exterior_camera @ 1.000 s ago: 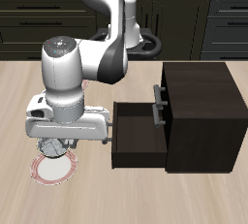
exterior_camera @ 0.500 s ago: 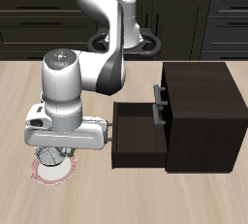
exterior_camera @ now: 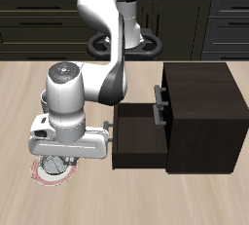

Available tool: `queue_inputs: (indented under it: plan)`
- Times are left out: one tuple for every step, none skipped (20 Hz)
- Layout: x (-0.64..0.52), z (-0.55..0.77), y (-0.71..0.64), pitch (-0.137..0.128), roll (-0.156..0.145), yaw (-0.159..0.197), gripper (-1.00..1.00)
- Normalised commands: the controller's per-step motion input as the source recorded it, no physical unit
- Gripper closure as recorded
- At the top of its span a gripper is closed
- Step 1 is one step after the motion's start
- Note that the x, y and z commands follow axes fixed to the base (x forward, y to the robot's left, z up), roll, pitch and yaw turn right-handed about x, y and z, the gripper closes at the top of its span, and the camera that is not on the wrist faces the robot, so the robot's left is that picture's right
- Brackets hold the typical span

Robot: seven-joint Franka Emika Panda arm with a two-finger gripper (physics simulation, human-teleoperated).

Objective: Place the bowl on the farthest plate relative to the robot

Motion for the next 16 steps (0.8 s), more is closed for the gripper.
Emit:
queue_inputs:
  plan:
    - [-0.04,-0.15,0.02,0.001,0.023,0.006,1.0]
    - [-0.09,-0.26,0.05,0.118,-0.013,0.074,1.0]
    - [0.0,-0.08,0.07,0.014,-0.057,0.073,1.0]
    - [0.03,0.0,-0.15,0.017,-0.061,0.032,-1.0]
    - [-0.01,-0.01,-0.07,0.065,-0.142,-0.118,-1.0]
    - [0.1,-0.01,0.07,0.012,0.116,0.039,-1.0]
    - [0.0,-0.06,-0.08,0.075,-0.044,-0.022,-1.0]
    - [-0.13,0.03,-0.15,-0.028,-0.066,0.098,-1.0]
    - [-0.03,0.05,-0.13,0.018,-0.068,-0.054,-1.0]
    - [0.02,0.08,0.03,-0.038,0.034,0.089,-1.0]
    - [-0.04,0.03,-0.04,0.022,0.008,-0.002,-1.0]
    - [-0.09,0.06,-0.11,0.009,-0.091,0.016,-1.0]
    - [-0.08,0.1,0.03,-0.021,0.014,-0.015,-1.0]
    - [-0.1,0.11,0.01,-0.027,0.034,0.028,-1.0]
    - [-0.11,0.2,-0.04,-0.049,-0.089,0.04,-1.0]
    - [-0.14,0.26,0.03,-0.061,0.07,-0.092,-1.0]
